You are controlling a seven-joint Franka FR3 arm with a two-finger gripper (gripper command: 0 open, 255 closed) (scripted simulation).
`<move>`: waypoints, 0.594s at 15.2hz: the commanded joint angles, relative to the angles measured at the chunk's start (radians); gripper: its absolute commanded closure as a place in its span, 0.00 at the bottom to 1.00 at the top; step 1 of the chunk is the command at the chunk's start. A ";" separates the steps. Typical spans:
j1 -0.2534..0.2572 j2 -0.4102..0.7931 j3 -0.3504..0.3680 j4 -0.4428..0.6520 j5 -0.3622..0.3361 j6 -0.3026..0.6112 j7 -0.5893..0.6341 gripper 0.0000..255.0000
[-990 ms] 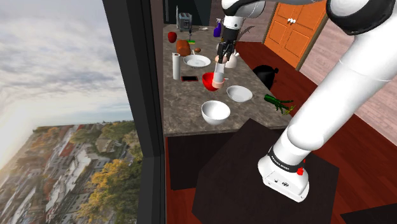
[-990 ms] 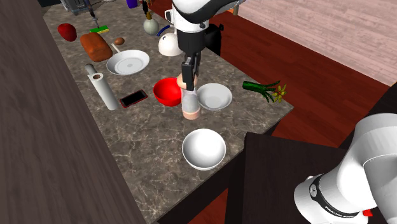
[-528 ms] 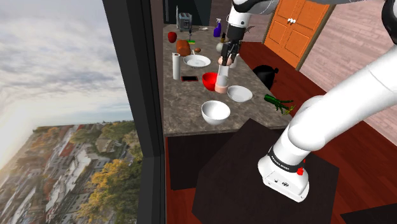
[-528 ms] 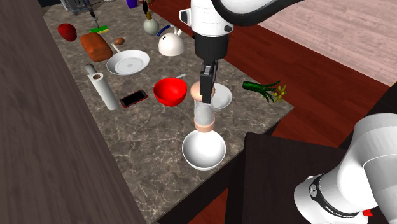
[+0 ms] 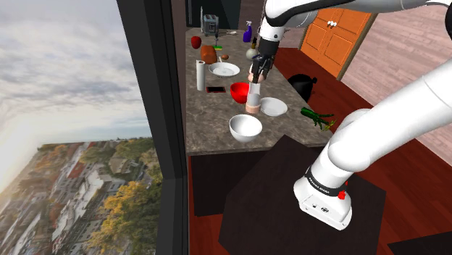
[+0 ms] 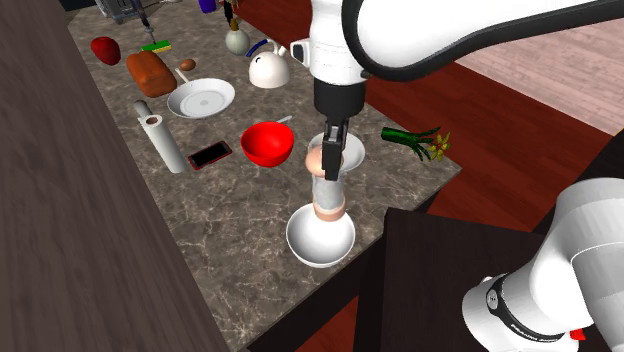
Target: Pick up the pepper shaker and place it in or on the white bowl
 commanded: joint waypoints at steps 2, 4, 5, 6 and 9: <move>0.000 0.009 -0.002 -0.030 0.002 0.040 -0.003 1.00; 0.001 0.017 -0.004 -0.051 0.003 0.068 -0.007 1.00; 0.001 0.021 -0.005 -0.060 0.004 0.082 -0.009 1.00; 0.001 0.026 -0.006 -0.070 0.005 0.096 -0.011 1.00; 0.002 0.042 -0.010 -0.098 0.008 0.139 -0.017 1.00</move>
